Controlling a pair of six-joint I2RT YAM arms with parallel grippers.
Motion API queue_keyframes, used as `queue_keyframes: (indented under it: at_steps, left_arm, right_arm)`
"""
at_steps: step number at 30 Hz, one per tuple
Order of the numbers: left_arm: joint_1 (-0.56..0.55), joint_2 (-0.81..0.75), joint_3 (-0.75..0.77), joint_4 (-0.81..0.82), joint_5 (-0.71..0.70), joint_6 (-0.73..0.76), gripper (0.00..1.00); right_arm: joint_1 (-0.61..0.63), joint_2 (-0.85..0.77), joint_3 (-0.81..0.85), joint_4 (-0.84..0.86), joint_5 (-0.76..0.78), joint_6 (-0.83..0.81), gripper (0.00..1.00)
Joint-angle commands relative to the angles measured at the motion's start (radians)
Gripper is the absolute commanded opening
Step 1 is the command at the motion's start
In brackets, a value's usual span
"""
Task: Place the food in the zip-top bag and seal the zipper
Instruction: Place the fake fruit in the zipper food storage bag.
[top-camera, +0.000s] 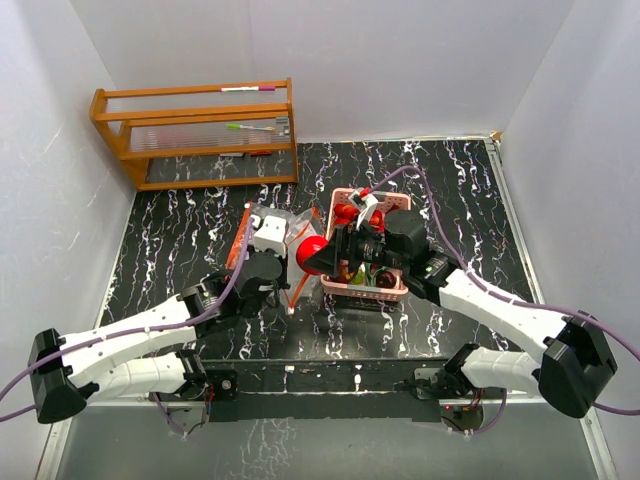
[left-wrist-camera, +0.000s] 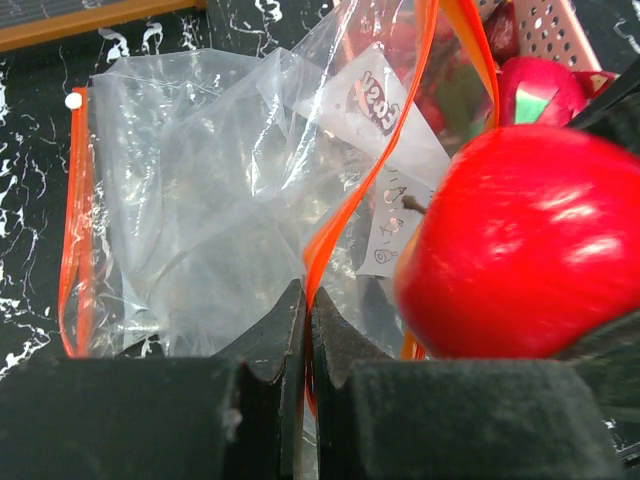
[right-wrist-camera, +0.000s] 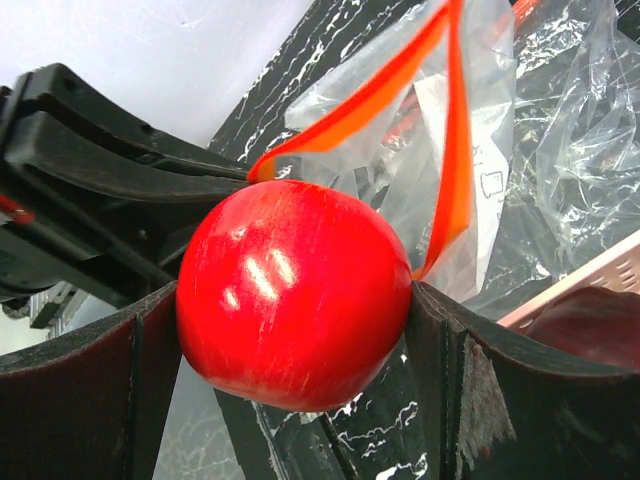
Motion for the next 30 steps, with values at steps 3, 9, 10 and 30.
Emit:
queue_keyframes:
  at_steps: [3,9,10,30]
  left_arm:
    - [0.003,-0.048,0.052,0.029,0.050,-0.021,0.00]
    - [0.002,-0.061,0.037,0.032,0.105,-0.075,0.00]
    - [0.002,-0.066,0.034,0.034,0.114,-0.082,0.00]
    - [0.002,-0.082,-0.074,0.175,0.152,-0.100,0.00]
  right_arm:
    - [0.008,0.022,-0.040,0.219,0.013,0.046,0.51]
    - [0.017,0.092,-0.023,0.247,0.115,0.094,0.51]
    - [0.019,0.103,-0.016,0.248,0.149,0.107,0.51]
    - [0.206,0.260,0.260,-0.123,0.485,0.153,0.80]
